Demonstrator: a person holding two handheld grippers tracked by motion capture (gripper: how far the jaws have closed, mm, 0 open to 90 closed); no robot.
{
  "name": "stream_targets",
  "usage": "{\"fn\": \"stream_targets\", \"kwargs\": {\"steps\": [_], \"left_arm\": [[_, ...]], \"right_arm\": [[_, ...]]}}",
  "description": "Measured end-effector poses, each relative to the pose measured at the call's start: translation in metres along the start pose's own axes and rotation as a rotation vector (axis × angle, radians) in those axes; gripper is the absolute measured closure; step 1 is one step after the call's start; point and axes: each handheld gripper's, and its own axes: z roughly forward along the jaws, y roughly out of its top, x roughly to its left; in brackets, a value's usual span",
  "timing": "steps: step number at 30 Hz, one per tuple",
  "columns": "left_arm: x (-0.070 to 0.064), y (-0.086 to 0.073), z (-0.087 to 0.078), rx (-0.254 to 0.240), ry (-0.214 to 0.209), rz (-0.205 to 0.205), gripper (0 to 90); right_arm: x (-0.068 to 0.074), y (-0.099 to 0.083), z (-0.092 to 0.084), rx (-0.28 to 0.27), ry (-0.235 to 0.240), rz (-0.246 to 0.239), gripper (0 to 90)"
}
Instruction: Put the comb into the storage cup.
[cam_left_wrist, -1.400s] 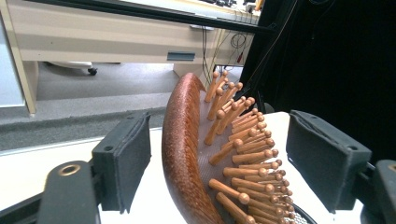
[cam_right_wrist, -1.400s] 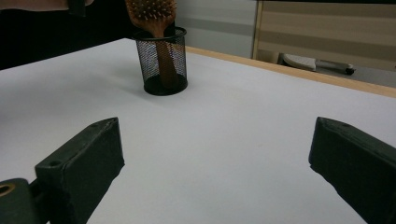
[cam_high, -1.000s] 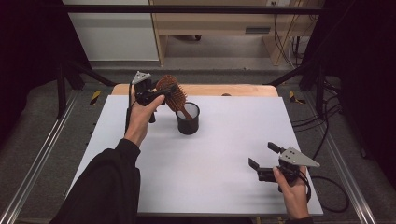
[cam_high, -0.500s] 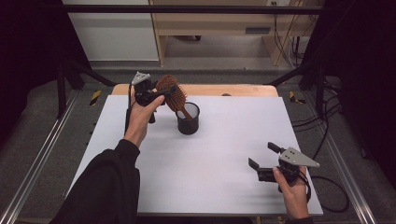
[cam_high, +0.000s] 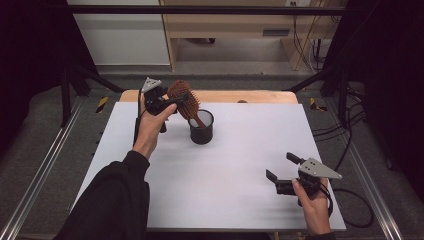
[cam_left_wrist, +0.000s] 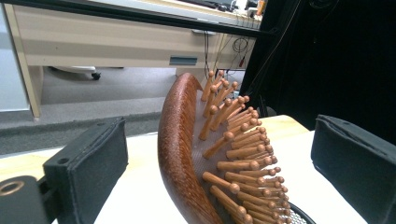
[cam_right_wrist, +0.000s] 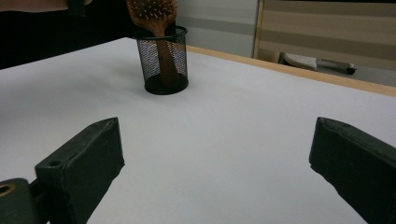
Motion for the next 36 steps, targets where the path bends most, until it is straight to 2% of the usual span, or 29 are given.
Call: {"fn": "stream_targets", "kwargs": {"steps": [12, 27, 36], "left_arm": [[0.001, -0.003, -0.010, -0.032, 0.015, 0.002, 3.5], [-0.006, -0.004, -0.023, -0.064, 0.021, 0.043, 2.9], [-0.008, -0.005, -0.033, -0.085, 0.032, 0.042, 2.9]], "right_arm": [[0.000, 0.000, 0.000, 0.001, 0.001, -0.001, 3.1], [0.001, 0.000, 0.000, 0.002, 0.007, -0.005, 3.0], [0.001, 0.000, 0.001, 0.001, 0.008, -0.005, 3.0]]}}
